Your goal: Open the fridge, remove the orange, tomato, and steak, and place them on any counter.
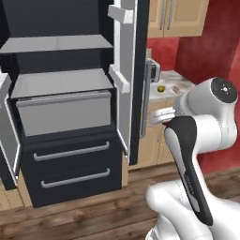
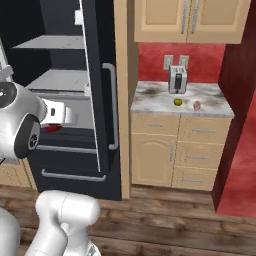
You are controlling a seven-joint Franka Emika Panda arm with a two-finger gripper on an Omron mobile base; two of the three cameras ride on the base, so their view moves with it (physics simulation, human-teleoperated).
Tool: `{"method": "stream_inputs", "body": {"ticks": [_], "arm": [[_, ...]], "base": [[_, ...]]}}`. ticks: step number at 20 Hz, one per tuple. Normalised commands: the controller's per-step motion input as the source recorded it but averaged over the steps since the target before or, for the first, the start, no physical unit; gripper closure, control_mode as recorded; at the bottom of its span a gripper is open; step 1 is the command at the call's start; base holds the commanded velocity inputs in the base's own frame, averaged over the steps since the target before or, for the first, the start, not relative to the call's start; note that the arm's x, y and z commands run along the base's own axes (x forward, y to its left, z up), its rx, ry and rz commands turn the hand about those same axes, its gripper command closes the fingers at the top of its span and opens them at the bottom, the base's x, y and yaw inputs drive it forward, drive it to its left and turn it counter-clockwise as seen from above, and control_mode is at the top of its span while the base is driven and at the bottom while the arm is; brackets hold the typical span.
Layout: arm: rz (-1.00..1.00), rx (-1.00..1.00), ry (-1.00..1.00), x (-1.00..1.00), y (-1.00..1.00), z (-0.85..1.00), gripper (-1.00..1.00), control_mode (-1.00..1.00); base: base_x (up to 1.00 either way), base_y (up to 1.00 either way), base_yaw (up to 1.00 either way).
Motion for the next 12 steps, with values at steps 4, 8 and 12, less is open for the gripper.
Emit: {"method": "stream_inputs", "body": {"ticks": [4,8,12], "arm": [[0.00,0.00,0.00,0.00,0.00,0.00,1.00,1.00],[0.00,0.00,0.00,0.00,0.00,0.00,1.00,1.00],[0.00,0.00,0.00,0.00,0.00,0.00,1.00,1.00]], "base": [[-0.42,-0.89,0.00],[0.16,-0.88,0.00],[0.68,-0.86,0.00]]}}
